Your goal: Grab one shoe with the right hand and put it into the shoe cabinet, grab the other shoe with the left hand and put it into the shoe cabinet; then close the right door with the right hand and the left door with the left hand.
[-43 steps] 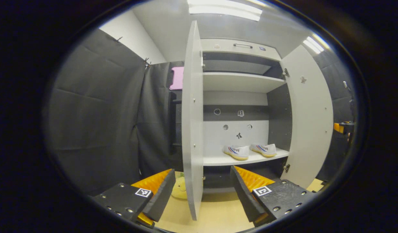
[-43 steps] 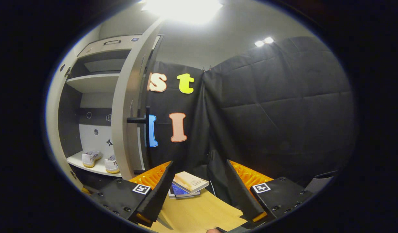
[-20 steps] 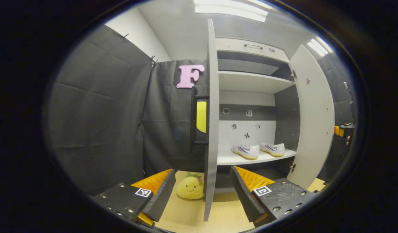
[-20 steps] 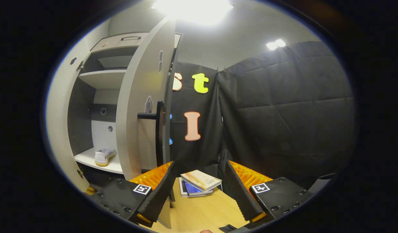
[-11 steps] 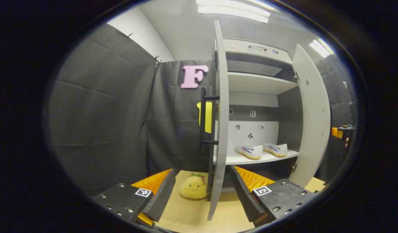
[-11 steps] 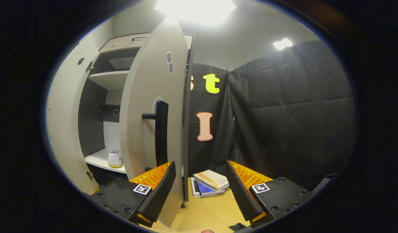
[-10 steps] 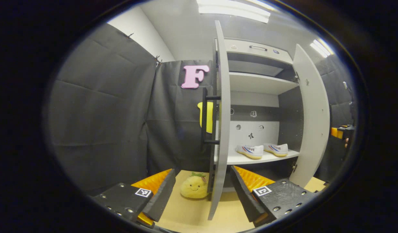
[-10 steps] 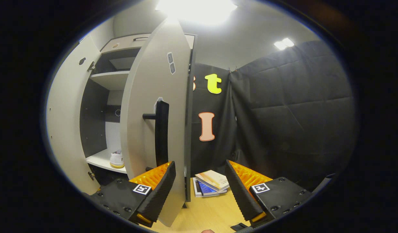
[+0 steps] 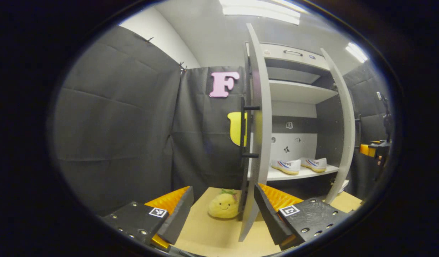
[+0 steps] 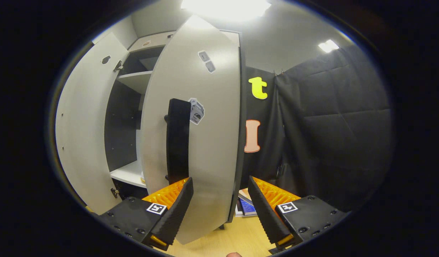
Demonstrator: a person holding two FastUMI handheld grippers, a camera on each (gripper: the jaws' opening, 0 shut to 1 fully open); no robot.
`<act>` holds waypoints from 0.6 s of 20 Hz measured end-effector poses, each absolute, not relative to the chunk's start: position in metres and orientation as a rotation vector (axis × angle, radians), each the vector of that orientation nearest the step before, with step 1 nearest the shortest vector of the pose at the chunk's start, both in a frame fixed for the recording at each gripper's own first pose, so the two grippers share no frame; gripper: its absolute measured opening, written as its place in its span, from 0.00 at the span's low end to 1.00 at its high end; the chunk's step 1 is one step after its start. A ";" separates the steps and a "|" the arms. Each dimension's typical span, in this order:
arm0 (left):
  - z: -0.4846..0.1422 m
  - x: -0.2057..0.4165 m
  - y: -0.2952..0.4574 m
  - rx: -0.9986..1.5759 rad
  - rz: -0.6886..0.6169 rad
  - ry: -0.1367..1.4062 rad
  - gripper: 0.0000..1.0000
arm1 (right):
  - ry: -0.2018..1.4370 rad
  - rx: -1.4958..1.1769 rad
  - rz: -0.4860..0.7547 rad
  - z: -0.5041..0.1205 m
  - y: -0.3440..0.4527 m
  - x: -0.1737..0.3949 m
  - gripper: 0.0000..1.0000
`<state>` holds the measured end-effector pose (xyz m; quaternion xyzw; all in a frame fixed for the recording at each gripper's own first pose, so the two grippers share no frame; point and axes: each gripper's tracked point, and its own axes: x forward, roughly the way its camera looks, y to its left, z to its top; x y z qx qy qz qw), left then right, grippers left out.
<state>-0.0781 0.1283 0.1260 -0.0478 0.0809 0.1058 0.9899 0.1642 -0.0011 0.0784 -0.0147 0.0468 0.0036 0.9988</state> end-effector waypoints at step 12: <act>0.118 -0.075 0.171 -0.095 0.310 0.175 1.00 | 0.078 -0.039 0.033 0.076 0.016 0.182 0.98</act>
